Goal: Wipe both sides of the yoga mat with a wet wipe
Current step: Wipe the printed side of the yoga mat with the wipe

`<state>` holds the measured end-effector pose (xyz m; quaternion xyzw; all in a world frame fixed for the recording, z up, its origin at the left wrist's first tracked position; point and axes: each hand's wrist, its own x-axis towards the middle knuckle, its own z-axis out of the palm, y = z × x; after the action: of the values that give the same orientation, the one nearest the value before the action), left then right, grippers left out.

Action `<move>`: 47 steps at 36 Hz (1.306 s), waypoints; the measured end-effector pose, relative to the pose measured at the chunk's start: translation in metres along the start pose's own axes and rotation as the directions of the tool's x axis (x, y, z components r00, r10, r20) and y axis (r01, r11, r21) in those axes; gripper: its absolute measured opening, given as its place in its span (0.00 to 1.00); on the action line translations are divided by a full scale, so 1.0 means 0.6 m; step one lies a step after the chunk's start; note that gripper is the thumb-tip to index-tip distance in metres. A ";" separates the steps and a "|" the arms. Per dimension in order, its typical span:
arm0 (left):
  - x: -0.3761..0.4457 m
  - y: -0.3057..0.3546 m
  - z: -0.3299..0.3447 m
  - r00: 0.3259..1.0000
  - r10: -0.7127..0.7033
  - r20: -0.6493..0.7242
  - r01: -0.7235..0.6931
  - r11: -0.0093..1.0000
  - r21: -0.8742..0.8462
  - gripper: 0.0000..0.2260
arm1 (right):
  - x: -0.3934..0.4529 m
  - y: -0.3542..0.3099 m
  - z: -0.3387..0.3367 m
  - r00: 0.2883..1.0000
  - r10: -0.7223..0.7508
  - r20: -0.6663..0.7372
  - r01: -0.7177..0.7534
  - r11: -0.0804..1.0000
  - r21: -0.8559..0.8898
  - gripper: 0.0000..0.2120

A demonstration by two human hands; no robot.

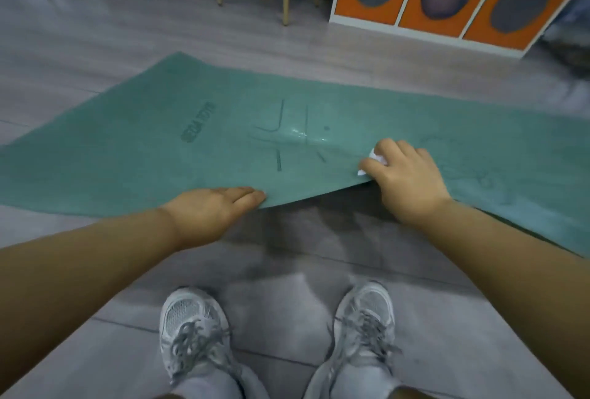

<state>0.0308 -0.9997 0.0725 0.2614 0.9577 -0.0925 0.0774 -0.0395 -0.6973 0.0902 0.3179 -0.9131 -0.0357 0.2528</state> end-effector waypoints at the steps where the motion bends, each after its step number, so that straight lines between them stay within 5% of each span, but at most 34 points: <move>1: -0.011 0.021 -0.026 0.997 -0.021 0.075 0.022 1.000 -0.014 0.28 | -0.011 0.003 -0.023 1.000 0.019 -0.004 -0.020 1.000 -0.019 0.17; 7: -0.064 0.125 -0.151 0.999 -0.027 -0.045 0.028 0.999 0.033 0.27 | -0.084 0.022 -0.172 0.992 0.127 0.001 -0.126 0.980 -0.155 0.07; 11: -0.095 0.200 -0.178 0.992 -0.018 -0.121 0.016 1.000 -0.016 0.25 | -0.119 0.040 -0.245 0.975 0.203 0.089 -0.180 0.960 -0.215 0.15; 20: -0.109 0.298 -0.196 0.968 -0.056 -0.245 0.037 0.996 -0.079 0.23 | -0.206 0.059 -0.287 0.942 0.335 0.035 -0.319 0.922 -0.220 0.12; 24: -0.091 0.316 -0.148 0.920 0.064 -0.387 -0.140 0.975 -0.170 0.22 | -0.234 0.062 -0.268 0.918 0.378 0.120 -0.350 0.915 -0.202 0.09; 29: -0.052 0.319 -0.059 0.984 0.173 -0.050 -0.180 0.962 -0.205 0.22 | -0.250 0.056 -0.228 0.761 0.350 0.547 -0.398 0.917 -0.033 0.12; 34: -0.045 0.310 0.007 0.959 0.249 0.135 -0.216 0.952 -0.217 0.19 | -0.229 0.019 -0.180 0.461 0.142 0.876 -0.462 0.881 0.100 0.17; 41: -0.040 0.286 0.055 0.925 0.305 0.228 -0.205 0.904 -0.375 0.17 | -0.162 -0.055 -0.070 0.568 0.101 0.817 -0.494 0.836 0.240 0.08; 47: -0.041 0.198 0.094 0.929 0.052 0.365 0.077 0.941 -0.329 0.13 | -0.127 -0.117 0.018 0.617 0.127 0.776 -0.579 0.742 0.338 0.09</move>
<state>0.1186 -0.9237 0.0063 0.2159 0.9292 0.0252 0.2988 0.0459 -0.7082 0.0316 0.1410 -0.9501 0.1674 -0.2224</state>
